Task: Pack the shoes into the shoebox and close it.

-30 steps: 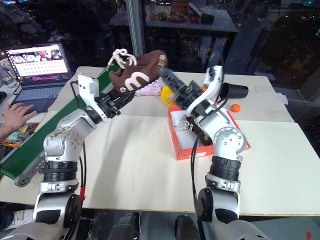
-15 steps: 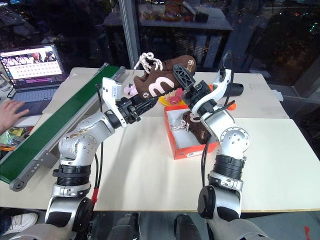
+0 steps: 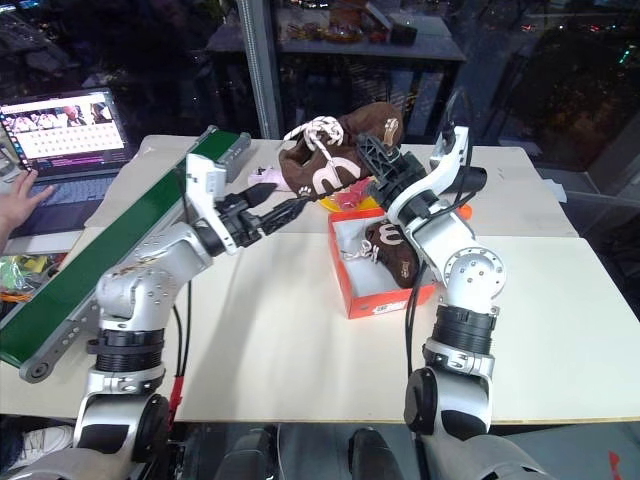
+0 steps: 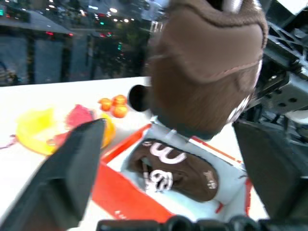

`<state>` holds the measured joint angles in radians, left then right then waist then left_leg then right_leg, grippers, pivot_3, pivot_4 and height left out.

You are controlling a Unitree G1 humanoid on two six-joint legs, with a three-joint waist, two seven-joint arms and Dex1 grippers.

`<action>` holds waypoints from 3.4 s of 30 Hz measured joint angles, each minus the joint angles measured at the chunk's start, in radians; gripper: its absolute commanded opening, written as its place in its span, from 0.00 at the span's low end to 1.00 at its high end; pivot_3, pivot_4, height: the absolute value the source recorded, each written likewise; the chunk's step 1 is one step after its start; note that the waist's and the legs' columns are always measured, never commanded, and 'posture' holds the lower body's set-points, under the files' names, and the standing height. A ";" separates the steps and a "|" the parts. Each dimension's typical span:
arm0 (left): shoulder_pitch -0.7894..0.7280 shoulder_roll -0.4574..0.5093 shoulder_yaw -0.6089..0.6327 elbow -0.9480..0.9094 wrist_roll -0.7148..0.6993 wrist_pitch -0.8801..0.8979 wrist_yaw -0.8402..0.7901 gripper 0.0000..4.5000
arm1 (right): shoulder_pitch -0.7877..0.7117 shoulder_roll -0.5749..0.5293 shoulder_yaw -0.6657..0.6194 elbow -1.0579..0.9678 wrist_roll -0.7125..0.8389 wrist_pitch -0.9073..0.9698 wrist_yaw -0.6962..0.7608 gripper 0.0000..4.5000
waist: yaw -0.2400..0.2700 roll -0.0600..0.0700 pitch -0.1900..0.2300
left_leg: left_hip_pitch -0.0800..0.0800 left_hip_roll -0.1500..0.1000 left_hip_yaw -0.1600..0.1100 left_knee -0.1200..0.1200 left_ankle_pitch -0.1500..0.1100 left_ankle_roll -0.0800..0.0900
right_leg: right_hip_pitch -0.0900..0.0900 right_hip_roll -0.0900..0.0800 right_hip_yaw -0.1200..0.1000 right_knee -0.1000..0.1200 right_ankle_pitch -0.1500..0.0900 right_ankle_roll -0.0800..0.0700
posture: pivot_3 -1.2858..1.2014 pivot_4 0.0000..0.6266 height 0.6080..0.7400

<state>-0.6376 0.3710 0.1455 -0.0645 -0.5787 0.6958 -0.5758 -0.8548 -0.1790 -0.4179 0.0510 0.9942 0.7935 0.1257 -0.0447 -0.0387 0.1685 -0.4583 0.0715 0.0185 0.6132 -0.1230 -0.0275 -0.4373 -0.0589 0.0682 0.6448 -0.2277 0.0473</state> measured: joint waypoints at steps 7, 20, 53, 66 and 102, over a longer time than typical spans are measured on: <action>0.074 0.103 0.022 0.013 0.032 0.008 0.007 1.00 | -0.006 -0.307 0.229 0.084 -0.250 -0.016 0.201 0.09 | 0.002 0.000 0.000 | 0.000 0.000 0.001 0.000 0.000 0.000 | 0.000 0.000 0.000 -0.002 0.000 0.000 | 0.52 0.24 1.00; 0.137 0.097 0.035 -0.056 0.027 0.032 0.054 1.00 | 0.056 -0.489 0.570 0.236 -0.606 -0.081 0.622 0.09 | 0.004 0.002 0.002 | 0.000 -0.001 0.001 0.000 0.000 0.000 | 0.000 0.000 0.001 -0.002 0.000 0.000 | 0.52 0.24 1.00; 0.220 0.105 0.041 -0.178 0.027 0.052 0.126 1.00 | -0.224 -0.019 0.657 1.056 -1.031 -0.547 0.582 0.99 | -0.070 -0.017 -0.009 | 0.029 -0.001 -0.005 -0.008 -0.004 -0.005 | 0.024 0.002 0.002 -0.003 -0.006 0.000 | 0.52 0.24 1.00; 0.181 0.152 0.019 -0.103 0.054 0.040 0.062 1.00 | -0.171 -0.080 0.439 0.457 -0.849 -0.153 0.557 0.99 | -0.029 -0.008 -0.002 | 0.017 -0.002 -0.006 -0.008 -0.003 -0.002 | 0.010 0.003 0.001 0.000 -0.005 -0.003 | 0.52 0.24 1.00; -0.148 0.267 -0.306 0.208 0.213 -0.125 -0.557 1.00 | 0.800 -0.475 -0.051 -0.693 -0.491 0.520 0.399 0.01 | 0.030 -0.005 0.000 | 0.013 -0.003 -0.006 -0.003 -0.003 -0.002 | 0.011 0.001 0.001 -0.004 -0.012 -0.001 | 0.52 0.24 1.00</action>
<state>-0.7855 0.6384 -0.1602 0.1432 -0.3659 0.5708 -1.1327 -0.0545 -0.6542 -0.4692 -0.6419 0.5034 1.3132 0.5246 -0.0144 -0.0441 0.1686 -0.4453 0.0685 0.0129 0.6101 -0.1258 -0.0293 -0.4267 -0.0584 0.0693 0.6410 -0.2393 0.0458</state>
